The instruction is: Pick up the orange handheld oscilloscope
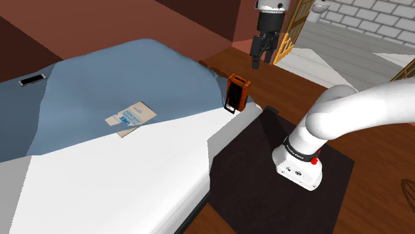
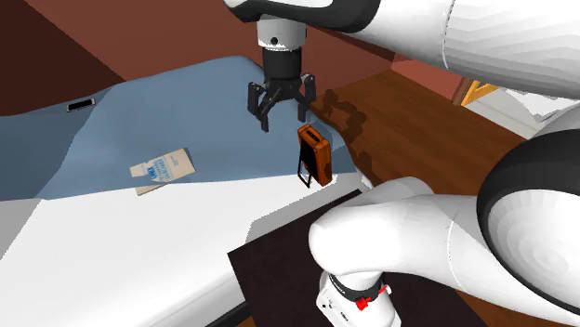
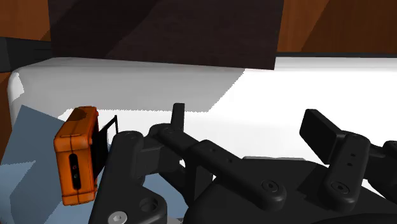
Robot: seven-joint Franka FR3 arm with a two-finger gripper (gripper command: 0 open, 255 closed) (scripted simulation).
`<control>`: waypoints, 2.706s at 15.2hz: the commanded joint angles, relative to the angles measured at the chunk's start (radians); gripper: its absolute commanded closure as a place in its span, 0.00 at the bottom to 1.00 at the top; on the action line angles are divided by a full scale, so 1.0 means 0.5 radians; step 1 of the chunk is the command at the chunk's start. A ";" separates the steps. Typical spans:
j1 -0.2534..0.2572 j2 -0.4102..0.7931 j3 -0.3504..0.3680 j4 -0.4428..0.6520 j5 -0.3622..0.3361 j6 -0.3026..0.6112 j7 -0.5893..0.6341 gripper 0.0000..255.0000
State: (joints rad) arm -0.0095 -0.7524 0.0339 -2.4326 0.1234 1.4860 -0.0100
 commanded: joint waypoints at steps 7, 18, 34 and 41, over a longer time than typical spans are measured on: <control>-0.088 0.175 -0.045 -0.183 -0.139 0.446 -0.069 0.00; -0.269 0.740 -0.151 -0.268 -0.385 1.281 -0.123 0.00; -0.432 1.551 -0.269 -0.066 -0.616 2.085 -0.074 0.00; -0.433 1.612 -0.271 -0.079 -0.625 2.158 -0.062 1.00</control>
State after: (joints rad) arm -0.2260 0.0522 -0.1015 -2.4703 -0.1892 2.5646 -0.0417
